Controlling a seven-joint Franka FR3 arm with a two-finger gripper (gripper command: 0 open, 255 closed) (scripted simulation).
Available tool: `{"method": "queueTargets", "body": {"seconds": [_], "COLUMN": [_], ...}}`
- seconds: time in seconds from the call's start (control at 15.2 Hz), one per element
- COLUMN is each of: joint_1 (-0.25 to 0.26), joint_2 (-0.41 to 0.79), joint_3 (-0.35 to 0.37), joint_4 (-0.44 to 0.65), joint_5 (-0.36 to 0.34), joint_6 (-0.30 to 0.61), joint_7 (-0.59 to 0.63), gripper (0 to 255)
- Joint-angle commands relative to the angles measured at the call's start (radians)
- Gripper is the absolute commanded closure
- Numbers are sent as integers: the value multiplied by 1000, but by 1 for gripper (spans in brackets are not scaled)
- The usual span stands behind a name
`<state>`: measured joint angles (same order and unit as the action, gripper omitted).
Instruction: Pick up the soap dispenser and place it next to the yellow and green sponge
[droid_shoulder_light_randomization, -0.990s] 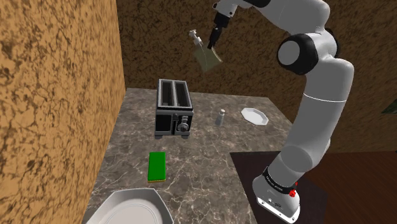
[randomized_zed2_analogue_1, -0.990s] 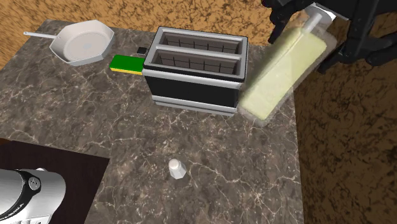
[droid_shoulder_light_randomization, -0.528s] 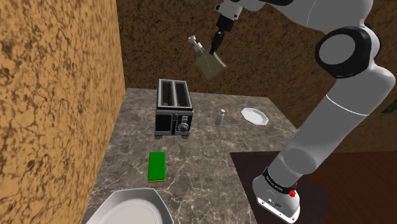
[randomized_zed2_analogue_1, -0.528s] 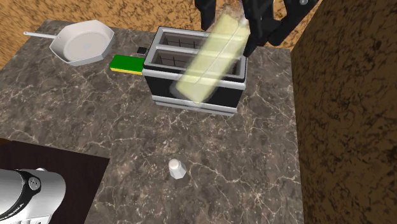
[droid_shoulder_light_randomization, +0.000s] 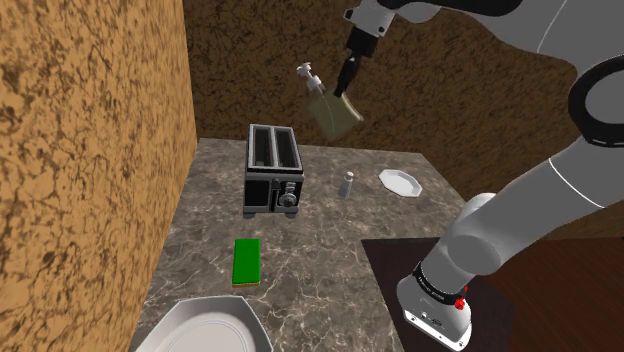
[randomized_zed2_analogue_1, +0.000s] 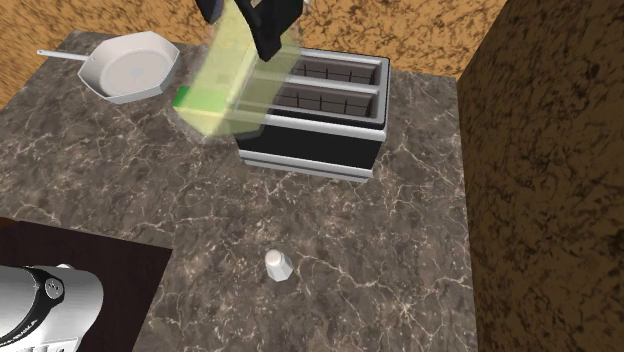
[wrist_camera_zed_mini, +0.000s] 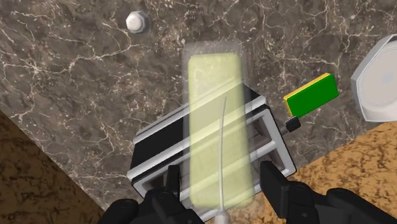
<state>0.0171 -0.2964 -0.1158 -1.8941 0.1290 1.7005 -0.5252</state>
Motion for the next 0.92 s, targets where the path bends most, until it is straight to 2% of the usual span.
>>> {"method": "queueTargets", "body": {"seconds": [0.0,0.4,0.86], "joint_1": [11,40,82], "joint_2": [-65,-237,-411], "joint_3": [28,111,218], "joint_4": [-69,-218,-338], "joint_5": [-2,14,65], "joint_6": [11,2,-31], "joint_7": [40,149,283], "gripper": [255,255,255]}}
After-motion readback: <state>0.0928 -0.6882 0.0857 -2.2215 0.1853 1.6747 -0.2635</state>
